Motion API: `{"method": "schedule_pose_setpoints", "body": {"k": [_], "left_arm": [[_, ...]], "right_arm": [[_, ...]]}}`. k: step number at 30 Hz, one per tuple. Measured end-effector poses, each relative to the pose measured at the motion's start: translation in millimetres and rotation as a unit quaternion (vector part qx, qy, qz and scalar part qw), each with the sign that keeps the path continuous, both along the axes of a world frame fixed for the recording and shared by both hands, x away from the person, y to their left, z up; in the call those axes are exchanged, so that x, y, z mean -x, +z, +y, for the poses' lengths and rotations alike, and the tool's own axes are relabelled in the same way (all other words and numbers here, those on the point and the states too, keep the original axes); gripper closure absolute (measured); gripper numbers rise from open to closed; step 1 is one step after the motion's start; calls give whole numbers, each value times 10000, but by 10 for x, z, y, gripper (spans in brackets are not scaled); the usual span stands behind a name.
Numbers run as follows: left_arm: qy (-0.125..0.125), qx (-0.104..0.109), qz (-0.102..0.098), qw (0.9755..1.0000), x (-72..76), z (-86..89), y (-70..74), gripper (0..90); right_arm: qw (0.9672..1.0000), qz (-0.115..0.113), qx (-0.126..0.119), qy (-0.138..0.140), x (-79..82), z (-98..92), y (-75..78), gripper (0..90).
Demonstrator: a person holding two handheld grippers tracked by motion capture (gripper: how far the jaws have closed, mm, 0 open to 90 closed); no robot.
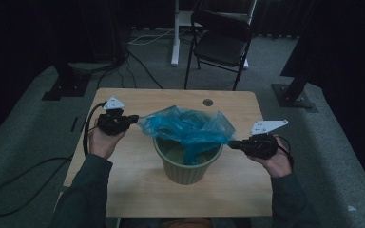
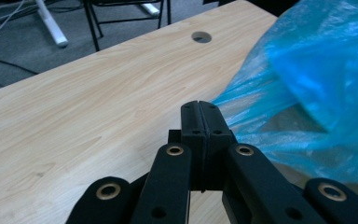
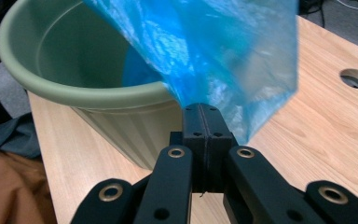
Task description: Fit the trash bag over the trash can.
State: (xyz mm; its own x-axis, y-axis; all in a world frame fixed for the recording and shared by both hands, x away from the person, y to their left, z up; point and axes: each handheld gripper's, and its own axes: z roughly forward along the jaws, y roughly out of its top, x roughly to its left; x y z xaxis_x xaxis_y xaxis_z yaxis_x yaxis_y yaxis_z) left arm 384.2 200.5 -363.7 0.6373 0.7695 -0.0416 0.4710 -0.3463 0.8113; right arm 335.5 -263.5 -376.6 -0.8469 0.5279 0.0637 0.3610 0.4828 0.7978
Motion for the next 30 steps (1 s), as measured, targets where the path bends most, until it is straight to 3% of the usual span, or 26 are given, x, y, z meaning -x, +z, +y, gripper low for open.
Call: {"method": "schedule_pose_setpoints", "body": {"k": [2,6,12,24,30], "left_arm": [[-38,-4,-40,10000,19,-18,24,832],[-80,77,-175,9998,64,-28,105,754],[-157,229,-305,9991,108,-48,203,700],[-369,330,-500,9975,171,-150,343,647],[-550,233,-416,9973,170,-250,348,639]], "right_arm": [[10000,-13,0,34,5,31,2,890],[9998,-152,-154,37,16,22,66,747],[9988,-364,-326,67,50,-4,194,655],[9949,-825,-555,167,54,130,443,619],[9927,-991,-552,415,32,306,597,608]]}}
